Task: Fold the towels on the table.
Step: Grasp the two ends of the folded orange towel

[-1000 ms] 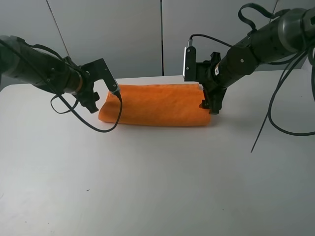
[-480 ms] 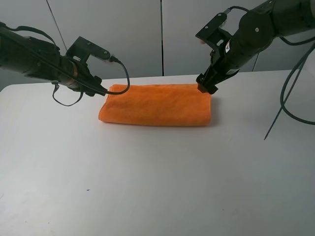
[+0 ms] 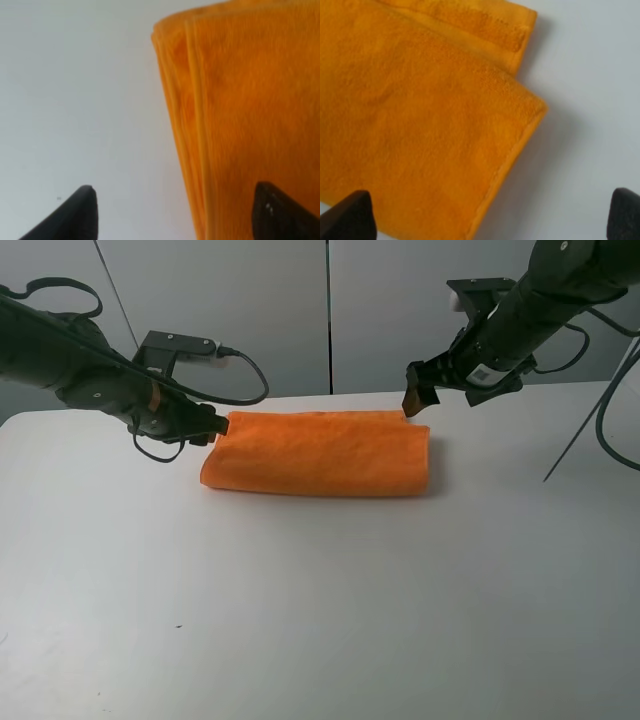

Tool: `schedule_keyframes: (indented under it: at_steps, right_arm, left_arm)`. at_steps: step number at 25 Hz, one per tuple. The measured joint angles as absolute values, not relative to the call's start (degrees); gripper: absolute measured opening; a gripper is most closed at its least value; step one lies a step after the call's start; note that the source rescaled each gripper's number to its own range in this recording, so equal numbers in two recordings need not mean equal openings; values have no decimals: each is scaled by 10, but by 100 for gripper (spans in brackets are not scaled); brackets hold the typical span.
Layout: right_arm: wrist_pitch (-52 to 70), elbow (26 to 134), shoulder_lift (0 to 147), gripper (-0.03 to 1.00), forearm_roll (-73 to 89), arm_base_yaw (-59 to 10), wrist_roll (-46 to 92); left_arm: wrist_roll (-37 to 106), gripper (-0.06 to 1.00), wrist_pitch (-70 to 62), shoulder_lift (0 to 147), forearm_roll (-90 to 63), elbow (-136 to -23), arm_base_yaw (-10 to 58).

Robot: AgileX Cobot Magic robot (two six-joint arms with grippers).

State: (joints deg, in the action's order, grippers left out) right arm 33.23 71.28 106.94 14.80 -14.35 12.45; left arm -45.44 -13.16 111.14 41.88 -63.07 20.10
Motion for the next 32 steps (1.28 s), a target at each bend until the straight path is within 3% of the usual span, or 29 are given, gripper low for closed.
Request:
schedule_keyframes:
  at_steps: [9,17,32]
  right_arm:
    - [342,715,1085,100,226,-143,142]
    - [369,716,1132,100,271,-131,124]
    - [344,716,1152,100,337,-129,129]
  left_arm:
    - [-140,82,-295,1126,105,-737,201]
    - [-120,82,-378,1178,78,-831,181]
    - [-90,82,-365,1238,75,-841,177]
